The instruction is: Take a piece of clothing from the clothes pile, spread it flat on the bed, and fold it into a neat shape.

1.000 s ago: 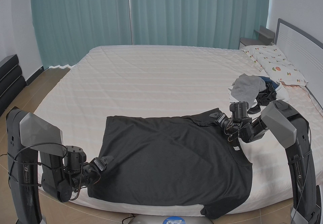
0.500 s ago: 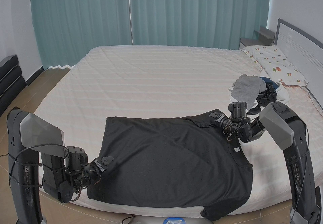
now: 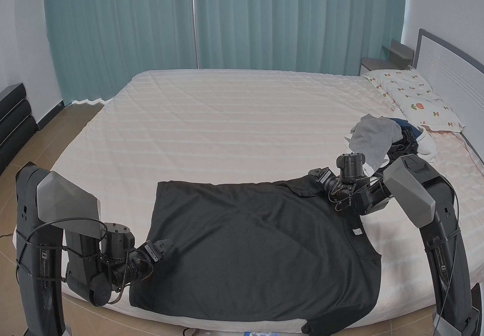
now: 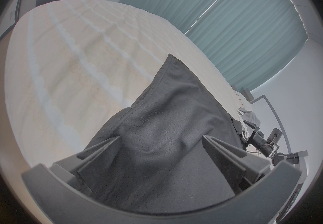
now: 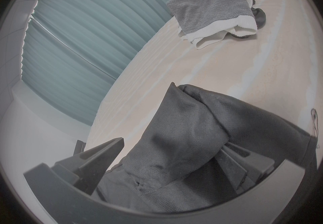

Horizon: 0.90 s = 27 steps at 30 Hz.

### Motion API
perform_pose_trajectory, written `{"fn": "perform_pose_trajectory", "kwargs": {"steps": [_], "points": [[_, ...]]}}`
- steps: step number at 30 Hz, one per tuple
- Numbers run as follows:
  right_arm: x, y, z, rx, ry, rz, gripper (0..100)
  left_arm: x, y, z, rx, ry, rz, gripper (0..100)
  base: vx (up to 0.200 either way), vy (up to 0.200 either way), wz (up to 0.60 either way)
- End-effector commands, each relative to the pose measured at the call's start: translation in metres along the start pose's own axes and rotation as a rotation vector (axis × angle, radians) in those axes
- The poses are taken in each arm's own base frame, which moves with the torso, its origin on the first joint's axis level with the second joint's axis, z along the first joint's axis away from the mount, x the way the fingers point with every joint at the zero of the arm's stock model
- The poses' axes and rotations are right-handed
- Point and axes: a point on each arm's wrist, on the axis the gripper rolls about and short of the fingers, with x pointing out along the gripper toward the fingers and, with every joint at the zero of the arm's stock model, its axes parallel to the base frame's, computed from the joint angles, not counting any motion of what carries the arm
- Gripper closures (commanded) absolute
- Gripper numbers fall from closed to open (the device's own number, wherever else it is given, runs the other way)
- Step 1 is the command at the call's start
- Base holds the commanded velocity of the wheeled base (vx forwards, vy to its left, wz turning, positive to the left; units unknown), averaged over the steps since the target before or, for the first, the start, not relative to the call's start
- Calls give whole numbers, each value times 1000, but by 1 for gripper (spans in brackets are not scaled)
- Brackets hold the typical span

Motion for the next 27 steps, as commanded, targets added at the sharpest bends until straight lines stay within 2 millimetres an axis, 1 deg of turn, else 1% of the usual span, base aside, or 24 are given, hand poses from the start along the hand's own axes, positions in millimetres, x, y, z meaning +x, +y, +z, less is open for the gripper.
{"fn": "perform_pose_trajectory", "kwargs": {"steps": [1,7,8,11,13,16,17,18,19,20,27], "points": [[0,1,0,0,-3,4,100,1,1,-1,0,2,2,0,0,0,0],[-4,10,10,-3,-35,38,100,1,1,-1,0,4,4,0,0,0,0],[-4,16,17,-9,-77,79,100,1,1,-1,0,5,6,0,0,0,0],[-6,23,29,-35,-137,133,100,1,2,-2,0,7,7,0,0,0,0],[-7,31,38,-75,-180,172,100,1,2,-2,0,5,8,0,0,0,0],[-3,42,52,-115,-231,212,100,1,2,-2,0,5,8,0,0,0,0],[2,47,56,-116,-250,228,100,1,2,-2,0,5,8,0,0,0,0],[2,47,56,-116,-250,228,100,1,2,-2,0,5,8,0,0,0,0],[9,51,58,-116,-257,232,100,1,2,-1,0,0,11,0,0,0,0],[16,44,51,-120,-242,186,100,1,2,-2,1,-5,17,0,0,0,0],[21,43,41,-129,-221,202,100,2,2,-4,5,-2,20,0,0,0,0]]}}
